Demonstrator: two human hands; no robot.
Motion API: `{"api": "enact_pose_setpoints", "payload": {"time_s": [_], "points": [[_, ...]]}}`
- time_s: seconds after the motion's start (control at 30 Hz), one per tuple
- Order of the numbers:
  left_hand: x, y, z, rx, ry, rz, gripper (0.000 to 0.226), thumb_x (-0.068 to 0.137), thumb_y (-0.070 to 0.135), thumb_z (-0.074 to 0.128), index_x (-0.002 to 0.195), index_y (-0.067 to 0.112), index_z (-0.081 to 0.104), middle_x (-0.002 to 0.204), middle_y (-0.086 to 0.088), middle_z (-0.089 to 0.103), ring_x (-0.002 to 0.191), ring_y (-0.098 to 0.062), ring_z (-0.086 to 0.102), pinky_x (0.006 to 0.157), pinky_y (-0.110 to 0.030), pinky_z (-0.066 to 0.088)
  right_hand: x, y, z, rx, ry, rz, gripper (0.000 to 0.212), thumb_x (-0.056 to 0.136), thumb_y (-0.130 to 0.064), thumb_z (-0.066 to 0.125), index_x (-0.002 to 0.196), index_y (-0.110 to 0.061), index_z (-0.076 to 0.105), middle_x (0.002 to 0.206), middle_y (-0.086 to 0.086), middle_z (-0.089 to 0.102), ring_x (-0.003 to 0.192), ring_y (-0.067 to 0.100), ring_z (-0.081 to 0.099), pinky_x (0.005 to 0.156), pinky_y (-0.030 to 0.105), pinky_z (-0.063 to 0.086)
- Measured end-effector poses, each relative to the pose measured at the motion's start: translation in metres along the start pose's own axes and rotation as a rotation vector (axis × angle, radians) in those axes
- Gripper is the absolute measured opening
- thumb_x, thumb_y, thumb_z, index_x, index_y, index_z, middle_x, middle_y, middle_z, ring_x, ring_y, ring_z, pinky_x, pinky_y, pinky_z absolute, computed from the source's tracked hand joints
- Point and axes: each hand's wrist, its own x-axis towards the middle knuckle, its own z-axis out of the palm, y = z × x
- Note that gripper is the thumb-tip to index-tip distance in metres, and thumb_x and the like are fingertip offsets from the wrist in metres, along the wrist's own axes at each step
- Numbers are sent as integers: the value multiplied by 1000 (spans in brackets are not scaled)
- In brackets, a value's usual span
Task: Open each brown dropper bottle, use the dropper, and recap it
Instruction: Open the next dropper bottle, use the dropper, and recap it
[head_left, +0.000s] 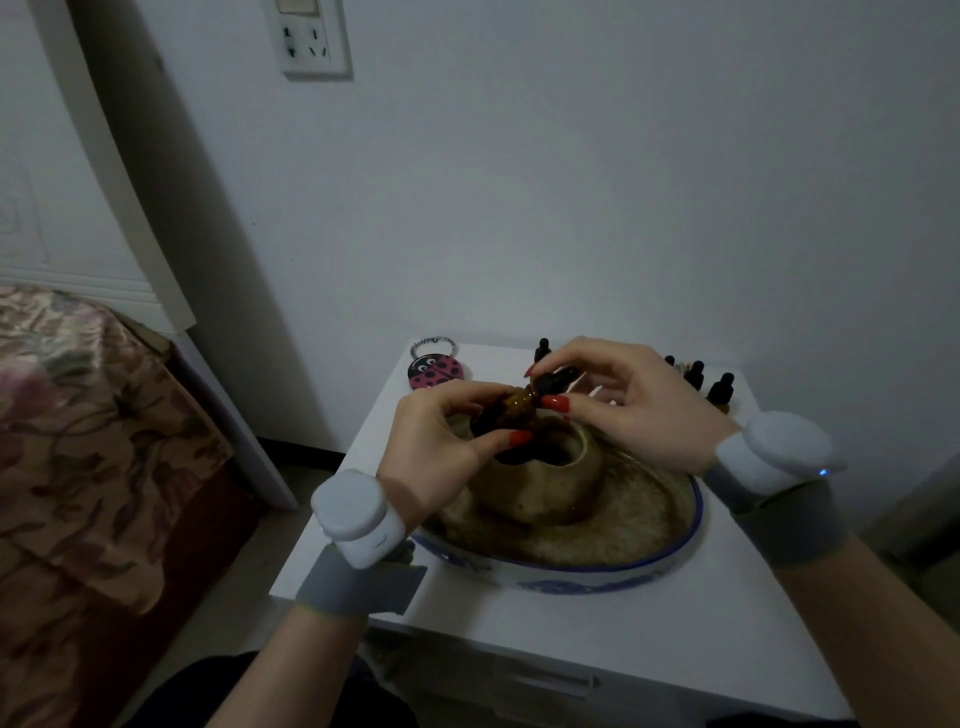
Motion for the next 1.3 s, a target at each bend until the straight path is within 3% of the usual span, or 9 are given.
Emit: {"api": "enact_pose_setpoints", "payload": {"time_s": [0.17, 0.33, 0.5, 0.63, 0.73, 0.93, 1.07, 1.2, 1.3], "points": [[-1, -1, 0, 7, -9, -4, 38, 70, 20, 83, 107, 23, 74, 99, 10, 72, 96, -4, 65, 89, -19, 52, 1, 0, 9, -101, 129, 20, 11, 87, -25, 67, 92, -16, 70, 87, -7, 69, 81, 2, 64, 76, 27, 56], [-1, 0, 2, 24, -30, 13, 38, 71, 20, 83, 108, 22, 73, 100, 11, 72, 97, -3, 64, 88, -14, 50, 1, 0, 14, -183, 192, 23, 50, 82, -56, 53, 72, -9, 68, 63, 8, 62, 57, 17, 55, 56, 22, 43], [-1, 1, 2, 16, -51, 14, 37, 72, 21, 82, 108, 21, 73, 100, 10, 72, 97, -3, 64, 88, -12, 48, 0, 0, 14, -199, 189, 57, 68, 78, -71, 37, 54, -11, 57, 46, -2, 50, 43, 6, 46, 54, 15, 40], [0, 1, 1, 4, -21, -8, 36, 71, 21, 82, 105, 27, 72, 99, 13, 72, 96, -3, 64, 88, -15, 49, 1, 2, 6, -53, 202, 119, 50, 74, -68, 52, 89, -22, 64, 72, -2, 64, 61, 7, 58, 60, 15, 48], [0, 1, 0, -4, 3, -3, 37, 70, 22, 83, 101, 37, 70, 96, 19, 70, 93, 1, 63, 87, -13, 49, -1, 5, -1, 78, 123, 74, 37, 82, -34, 70, 118, -33, 59, 96, -1, 66, 81, 10, 65, 73, 23, 56], [-1, 3, 2, -11, 26, 17, 38, 69, 20, 84, 98, 39, 69, 94, 19, 70, 91, 2, 63, 85, -13, 49, 0, 7, 5, 14, 156, -2, 10, 84, -24, 71, 92, -19, 73, 85, -7, 71, 80, 4, 66, 70, 19, 53], [-1, 4, 3, -25, 8, 17, 37, 69, 20, 84, 102, 31, 72, 97, 15, 72, 94, -2, 64, 87, -16, 50, 2, 5, 13, 24, 268, 54, 50, 75, -60, 60, 72, -11, 69, 59, 0, 62, 53, 2, 52, 55, 12, 43], [-1, 5, 3, -18, -4, 20, 35, 72, 21, 82, 105, 29, 71, 98, 15, 71, 94, 0, 63, 87, -13, 48, 2, 2, 13, 179, 216, 110, 52, 72, -61, 60, 98, -16, 62, 62, -1, 63, 54, 11, 58, 56, 18, 48], [0, 5, 2, -13, -11, 10, 35, 73, 22, 81, 106, 30, 71, 98, 16, 70, 94, 1, 63, 87, -12, 48, 0, 4, 10, 224, 127, 51, 43, 84, -33, 67, 125, -27, 55, 80, -2, 67, 65, 10, 66, 64, 20, 54]]}}
